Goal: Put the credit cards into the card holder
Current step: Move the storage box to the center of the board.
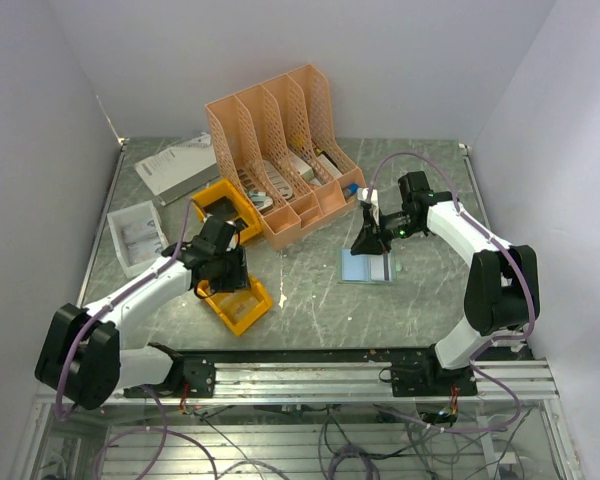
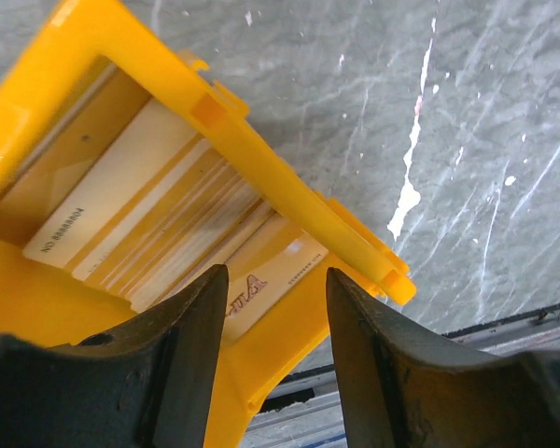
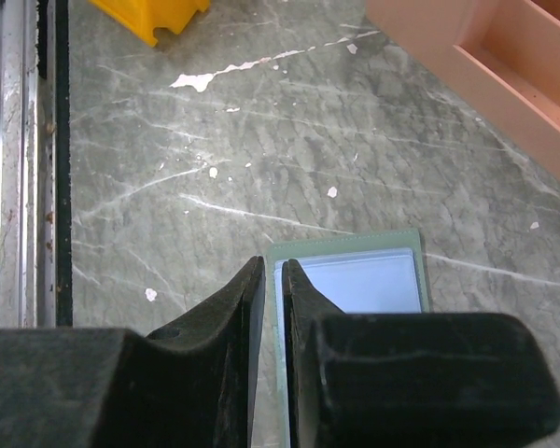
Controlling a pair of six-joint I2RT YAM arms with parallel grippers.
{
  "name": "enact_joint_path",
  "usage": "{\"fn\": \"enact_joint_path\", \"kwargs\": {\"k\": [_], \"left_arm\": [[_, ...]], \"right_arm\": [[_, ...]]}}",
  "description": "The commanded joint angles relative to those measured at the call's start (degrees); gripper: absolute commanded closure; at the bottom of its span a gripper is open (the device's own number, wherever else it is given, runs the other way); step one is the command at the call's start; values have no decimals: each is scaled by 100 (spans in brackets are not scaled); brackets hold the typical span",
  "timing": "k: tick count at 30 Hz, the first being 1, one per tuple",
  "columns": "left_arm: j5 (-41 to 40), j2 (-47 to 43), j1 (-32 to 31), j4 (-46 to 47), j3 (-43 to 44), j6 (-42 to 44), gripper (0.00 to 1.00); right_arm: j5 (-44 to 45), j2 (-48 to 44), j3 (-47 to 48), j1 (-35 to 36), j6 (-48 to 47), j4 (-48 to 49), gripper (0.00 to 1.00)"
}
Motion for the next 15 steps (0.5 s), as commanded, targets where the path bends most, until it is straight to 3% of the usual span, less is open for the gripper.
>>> {"fn": "enact_joint_path", "kwargs": {"k": [1,6,15], "left_arm": [[640,26,25,456,-210,69,44],[441,266,31,222,-64,139,46],[1267,496,-51,866,-57,100,42]], "right_arm": [[-169,-17,125,24,-116,-120,86],[-163,10,157,24,-151,-164,86],[-104,57,169,20,-148,-183,85]]}}
